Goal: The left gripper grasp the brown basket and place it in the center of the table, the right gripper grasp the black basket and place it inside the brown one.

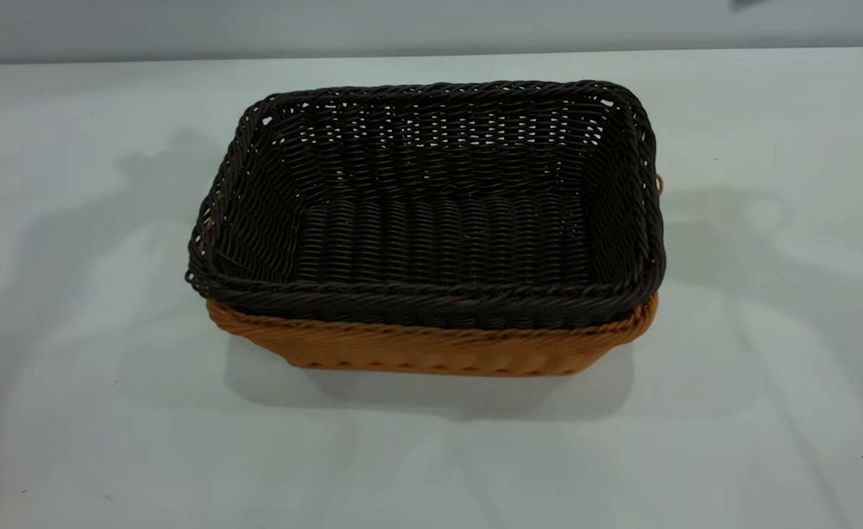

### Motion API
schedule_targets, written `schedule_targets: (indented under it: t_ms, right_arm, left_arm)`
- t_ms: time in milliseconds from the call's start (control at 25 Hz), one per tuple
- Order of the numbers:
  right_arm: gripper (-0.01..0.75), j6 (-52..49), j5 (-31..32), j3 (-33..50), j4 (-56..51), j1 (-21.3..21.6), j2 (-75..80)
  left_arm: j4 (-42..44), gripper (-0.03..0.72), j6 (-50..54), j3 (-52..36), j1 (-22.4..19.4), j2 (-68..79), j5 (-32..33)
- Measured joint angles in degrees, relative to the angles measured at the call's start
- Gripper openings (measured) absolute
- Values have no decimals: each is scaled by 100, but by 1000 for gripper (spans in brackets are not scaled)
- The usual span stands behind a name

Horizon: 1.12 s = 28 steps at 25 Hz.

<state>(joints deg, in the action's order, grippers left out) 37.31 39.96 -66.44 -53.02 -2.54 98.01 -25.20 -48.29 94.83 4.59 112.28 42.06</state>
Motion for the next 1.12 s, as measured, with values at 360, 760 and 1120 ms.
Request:
schedule_targets:
  t_ms: [360,760,1120]
  right_arm:
    - [591,30,1213,0,187,113,-2853]
    - [591,-189,2489,572,731,113,-5493]
    - [591,-626,2592,1848,1435,113,-7394]
  left_arm:
    - [32,534,1117,0,-529,-1693,1321]
    - [75,534,2254,-228,-901,-2589,2063]
    - [75,534,2787,-1905,-901,-4077,2445]
